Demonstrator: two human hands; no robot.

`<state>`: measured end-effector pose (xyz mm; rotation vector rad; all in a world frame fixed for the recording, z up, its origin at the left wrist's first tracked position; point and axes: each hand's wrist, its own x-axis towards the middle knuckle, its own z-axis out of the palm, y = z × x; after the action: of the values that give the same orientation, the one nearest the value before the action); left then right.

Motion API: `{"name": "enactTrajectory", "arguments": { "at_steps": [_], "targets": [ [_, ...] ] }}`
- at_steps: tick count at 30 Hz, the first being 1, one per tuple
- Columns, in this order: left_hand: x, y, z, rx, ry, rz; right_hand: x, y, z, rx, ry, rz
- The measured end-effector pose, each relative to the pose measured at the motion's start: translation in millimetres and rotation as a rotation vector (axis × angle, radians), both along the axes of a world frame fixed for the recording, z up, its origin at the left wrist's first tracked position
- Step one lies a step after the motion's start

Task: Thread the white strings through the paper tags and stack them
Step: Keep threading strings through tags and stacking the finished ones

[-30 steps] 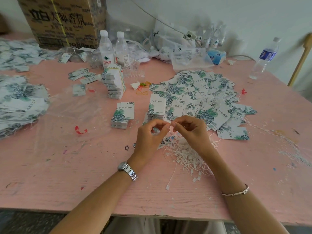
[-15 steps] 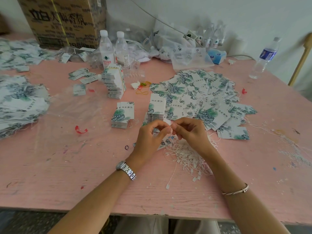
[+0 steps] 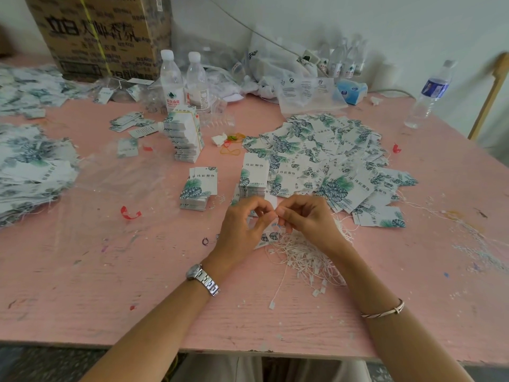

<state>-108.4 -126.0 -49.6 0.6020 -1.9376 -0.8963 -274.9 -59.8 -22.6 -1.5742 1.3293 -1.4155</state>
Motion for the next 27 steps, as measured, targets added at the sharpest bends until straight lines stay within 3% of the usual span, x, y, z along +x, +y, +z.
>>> {"name": "enactTrajectory", "arguments": {
  "at_steps": [7, 14, 20, 27],
  "targets": [
    [-1.7, 1.4, 2.4, -0.030, -0.010, 0.048, -2.3, -0.7, -0.3, 0.026, -0.009, 0.003],
    [0.9, 2.2, 6.3, -0.063, -0.040, 0.171, -3.4, -1.8, -0.8, 0.089, -0.193, 0.031],
    [5.3, 0.1, 4.8, -0.365, -0.283, 0.203, -6.3, -2.0, 0.8, 0.128, -0.314, 0.055],
    [5.5, 2.6, 6.9, -0.327, -0.147, 0.220, -7.0, -1.2, 1.7, 0.142, -0.331, 0.055]
  ]
}}
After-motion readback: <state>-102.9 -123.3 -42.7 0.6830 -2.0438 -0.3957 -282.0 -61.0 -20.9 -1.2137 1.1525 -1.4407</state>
